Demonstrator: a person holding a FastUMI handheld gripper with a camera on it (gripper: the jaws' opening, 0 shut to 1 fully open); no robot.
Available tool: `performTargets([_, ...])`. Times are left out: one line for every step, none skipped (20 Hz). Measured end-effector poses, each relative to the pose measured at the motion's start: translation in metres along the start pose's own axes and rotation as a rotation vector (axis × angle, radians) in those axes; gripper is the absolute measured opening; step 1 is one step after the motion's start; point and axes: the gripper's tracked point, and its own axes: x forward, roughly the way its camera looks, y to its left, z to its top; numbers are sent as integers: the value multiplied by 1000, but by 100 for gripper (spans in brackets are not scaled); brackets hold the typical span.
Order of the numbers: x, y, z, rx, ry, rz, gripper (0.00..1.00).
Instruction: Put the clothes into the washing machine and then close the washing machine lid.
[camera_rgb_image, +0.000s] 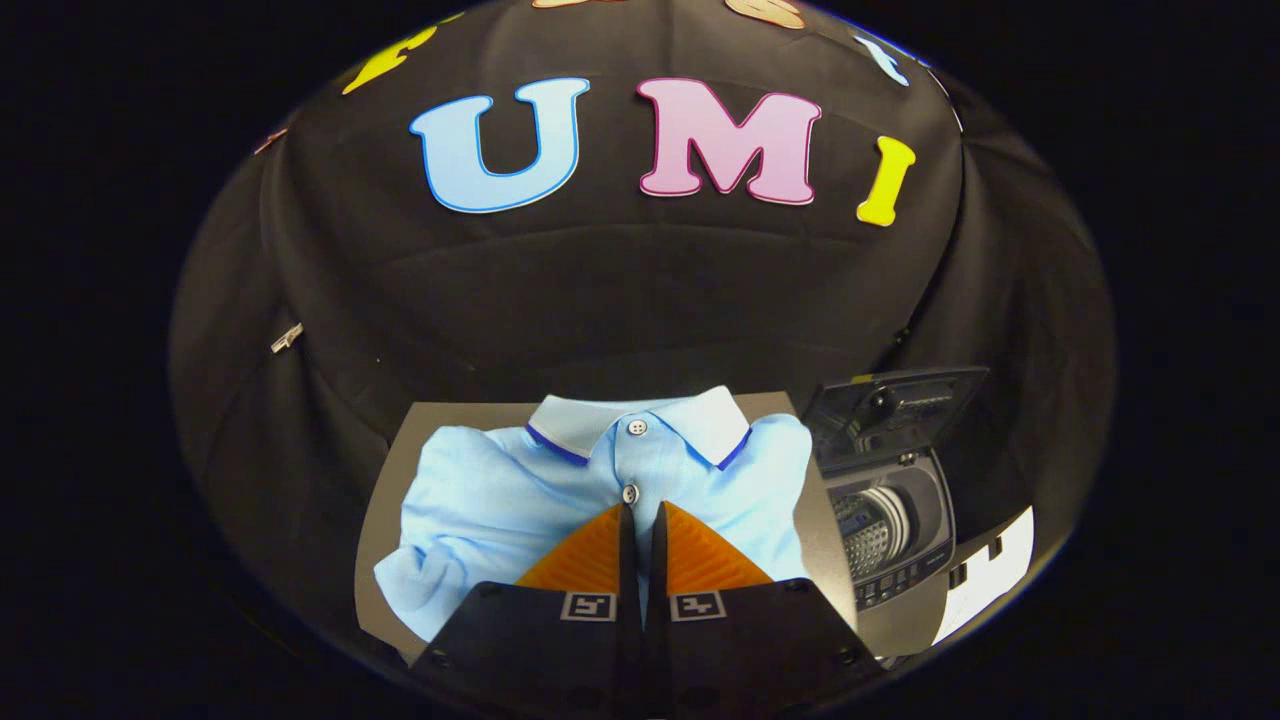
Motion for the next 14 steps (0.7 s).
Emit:
performTargets([-7, -6, 5, -15, -15, 3, 5])
performTargets([-13, -11, 9, -22, -24, 1, 5])
performTargets([-18, -18, 12, -26, -38, 4, 5])
performTargets([-23, -25, 17, -27, -51, 10, 5])
performTargets([-28, -33, 20, -27, -60, 13, 5])
performTargets([-32, -42, 24, -30, -66, 12, 5])
performTargets([-36, -54, 26, -33, -69, 10, 5])
performTargets([-39, -66, 29, -40, -80, 9, 5])
performTargets([-40, -80, 31, -44, -81, 0, 5])
performTargets([-43, -91, 34, -48, -89, 1, 5])
performTargets([-43, -101, 37, -42, -93, 1, 5])
performTargets([-43, -109, 41, -35, -104, 15, 5])
performTargets([-40, -120, 46, -30, -114, 27, 5])
performTargets([-38, -134, 47, -30, -109, 21, 5])
